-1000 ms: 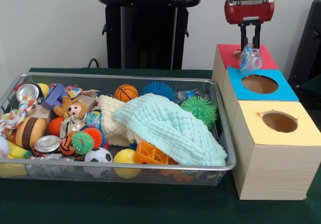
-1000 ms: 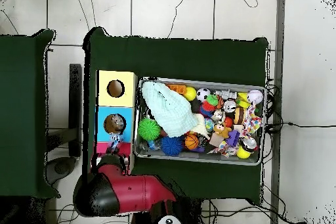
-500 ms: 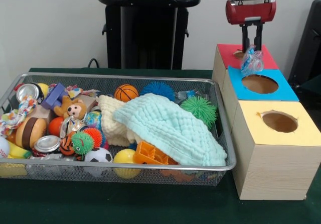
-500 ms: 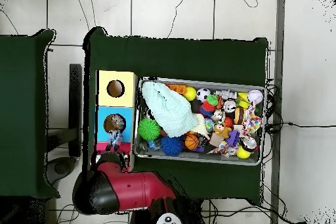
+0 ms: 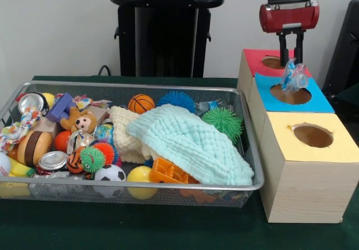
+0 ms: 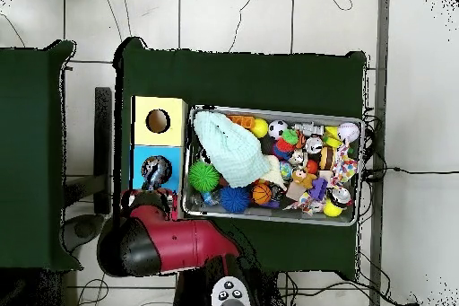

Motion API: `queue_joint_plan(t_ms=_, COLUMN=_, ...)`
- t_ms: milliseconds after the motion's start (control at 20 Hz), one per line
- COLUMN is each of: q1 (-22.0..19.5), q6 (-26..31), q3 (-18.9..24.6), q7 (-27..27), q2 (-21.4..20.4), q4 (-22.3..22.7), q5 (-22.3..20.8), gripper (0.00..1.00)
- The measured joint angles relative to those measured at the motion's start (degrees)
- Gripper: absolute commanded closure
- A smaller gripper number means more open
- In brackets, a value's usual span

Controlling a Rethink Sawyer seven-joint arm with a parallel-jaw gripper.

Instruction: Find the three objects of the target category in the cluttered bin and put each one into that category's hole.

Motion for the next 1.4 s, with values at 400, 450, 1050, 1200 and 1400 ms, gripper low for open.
queue_joint_plan(t_ms=400, q1=0.1, q6=0.0, q3=0.0, q7=0.0, q2=0.6, q4=-1.9, q5=0.0, gripper=1.0)
queue_joint_plan(t_ms=450, q1=0.1, q6=0.0, q3=0.0, q7=0.0, q2=0.6, q4=-2.1, q5=0.0, gripper=1.0)
queue_joint_plan(t_ms=1050, q1=0.1, q6=0.0, q3=0.0, q7=0.0, q2=0.8, q4=-3.3, q5=0.0, gripper=1.0)
queue_joint_plan(t_ms=1200, q1=0.1, q6=0.0, q3=0.0, q7=0.0, q2=1.0, q4=-3.4, q5=0.0, gripper=1.0)
queue_joint_plan(t_ms=1400, q1=0.1, q6=0.0, q3=0.0, q7=0.0, q2=1.2, q4=-3.4, q5=0.0, gripper=1.0)
